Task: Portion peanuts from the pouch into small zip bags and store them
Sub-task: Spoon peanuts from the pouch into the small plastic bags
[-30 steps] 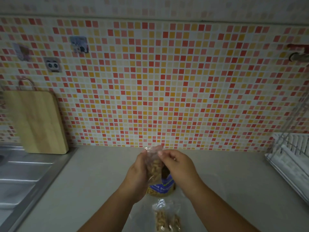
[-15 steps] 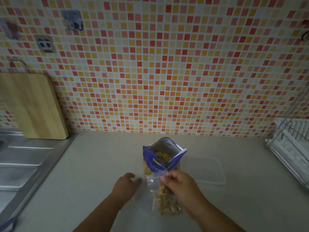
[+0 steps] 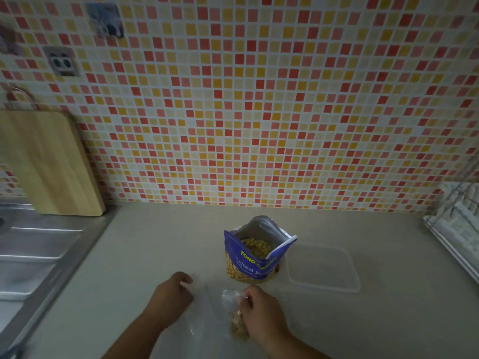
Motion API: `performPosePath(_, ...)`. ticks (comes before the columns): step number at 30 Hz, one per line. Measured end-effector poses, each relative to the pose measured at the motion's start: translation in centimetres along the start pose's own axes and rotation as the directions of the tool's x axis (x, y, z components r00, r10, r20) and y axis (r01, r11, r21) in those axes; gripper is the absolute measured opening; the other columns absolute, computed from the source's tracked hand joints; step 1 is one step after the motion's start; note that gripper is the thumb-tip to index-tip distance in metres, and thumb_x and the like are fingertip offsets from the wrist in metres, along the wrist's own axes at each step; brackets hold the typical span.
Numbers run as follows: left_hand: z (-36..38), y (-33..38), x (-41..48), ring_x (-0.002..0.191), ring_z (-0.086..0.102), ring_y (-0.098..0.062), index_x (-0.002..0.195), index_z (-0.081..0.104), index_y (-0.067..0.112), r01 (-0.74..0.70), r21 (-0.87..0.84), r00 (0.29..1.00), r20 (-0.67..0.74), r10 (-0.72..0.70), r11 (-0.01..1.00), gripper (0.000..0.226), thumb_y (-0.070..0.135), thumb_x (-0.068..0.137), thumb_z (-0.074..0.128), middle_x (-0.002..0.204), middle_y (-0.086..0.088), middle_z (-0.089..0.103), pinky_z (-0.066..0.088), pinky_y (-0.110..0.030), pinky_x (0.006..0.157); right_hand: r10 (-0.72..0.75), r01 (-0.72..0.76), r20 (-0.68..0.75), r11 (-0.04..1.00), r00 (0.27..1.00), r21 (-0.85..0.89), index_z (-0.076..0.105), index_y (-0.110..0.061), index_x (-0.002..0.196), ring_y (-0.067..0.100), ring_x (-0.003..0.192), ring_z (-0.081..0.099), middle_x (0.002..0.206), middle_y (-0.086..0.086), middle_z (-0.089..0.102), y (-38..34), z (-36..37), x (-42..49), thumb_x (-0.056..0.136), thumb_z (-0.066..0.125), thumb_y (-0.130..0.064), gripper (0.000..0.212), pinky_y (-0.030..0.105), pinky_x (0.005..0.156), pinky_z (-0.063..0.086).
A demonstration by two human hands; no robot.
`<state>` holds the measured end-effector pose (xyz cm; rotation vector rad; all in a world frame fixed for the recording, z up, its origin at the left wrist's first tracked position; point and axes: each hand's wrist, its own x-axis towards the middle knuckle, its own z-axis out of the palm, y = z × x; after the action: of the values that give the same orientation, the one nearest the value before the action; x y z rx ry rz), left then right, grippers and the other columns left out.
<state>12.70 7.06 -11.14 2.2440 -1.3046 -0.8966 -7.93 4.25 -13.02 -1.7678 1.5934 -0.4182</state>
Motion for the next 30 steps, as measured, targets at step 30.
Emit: performPosePath(30,-1.0,13.0,-9.1,0.059,0.04,0.003,0.072,0.039,0.031,-0.727,0.258,0.594,-0.227,0.772,0.636,0.039,0.032,0.06,0.076,0.062,0.024,0.037,0.027,-0.006,0.051,-0.144,0.157,-0.064,0.937,0.988,0.313,0.075,-0.02,0.075,0.011,0.065,0.063,0.07,0.004,0.071,-6.7,-12.7,-6.3,0.08,0.063,-0.026,0.014,0.023,0.062,0.047)
